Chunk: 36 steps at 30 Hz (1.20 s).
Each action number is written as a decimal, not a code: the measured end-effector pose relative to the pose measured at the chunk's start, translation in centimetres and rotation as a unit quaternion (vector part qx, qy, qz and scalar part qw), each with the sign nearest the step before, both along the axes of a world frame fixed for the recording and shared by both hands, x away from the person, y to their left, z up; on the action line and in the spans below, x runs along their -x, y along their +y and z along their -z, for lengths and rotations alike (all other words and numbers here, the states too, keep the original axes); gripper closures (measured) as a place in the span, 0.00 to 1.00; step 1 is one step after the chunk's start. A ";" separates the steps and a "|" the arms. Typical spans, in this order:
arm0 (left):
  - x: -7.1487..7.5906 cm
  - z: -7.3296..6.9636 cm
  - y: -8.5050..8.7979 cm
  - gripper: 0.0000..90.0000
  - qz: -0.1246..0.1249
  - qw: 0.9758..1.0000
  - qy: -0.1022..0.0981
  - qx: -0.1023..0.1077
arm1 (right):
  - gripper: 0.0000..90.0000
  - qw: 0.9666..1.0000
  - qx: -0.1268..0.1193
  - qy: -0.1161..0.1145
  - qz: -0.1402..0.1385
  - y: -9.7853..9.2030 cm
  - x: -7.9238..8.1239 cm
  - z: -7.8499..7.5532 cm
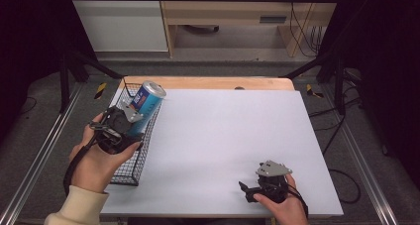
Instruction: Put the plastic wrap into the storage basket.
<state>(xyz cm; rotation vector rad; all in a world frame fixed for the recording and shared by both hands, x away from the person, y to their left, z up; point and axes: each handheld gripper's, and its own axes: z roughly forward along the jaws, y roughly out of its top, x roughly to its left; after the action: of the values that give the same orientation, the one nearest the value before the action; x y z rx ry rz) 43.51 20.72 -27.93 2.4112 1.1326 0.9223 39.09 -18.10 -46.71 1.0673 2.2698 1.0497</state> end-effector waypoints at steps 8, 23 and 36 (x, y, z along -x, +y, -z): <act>0.3 -0.1 0.4 0.36 -0.009 1.000 0.004 0.001 | 0.07 1.000 -0.001 0.001 0.000 0.0 0.0 0.0; 0.7 -0.4 0.8 0.36 -0.016 1.000 0.003 0.005 | 0.07 1.000 0.001 0.003 -0.001 0.1 0.0 0.0; -0.5 0.3 2.0 0.36 -0.036 0.999 0.016 0.002 | 0.07 1.000 0.000 0.005 -0.002 0.1 0.0 0.1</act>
<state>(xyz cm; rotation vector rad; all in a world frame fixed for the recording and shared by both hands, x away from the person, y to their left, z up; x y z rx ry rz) 43.96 22.70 -28.26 2.4055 1.2378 0.9056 39.09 -17.95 -46.77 1.0703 2.2807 1.0486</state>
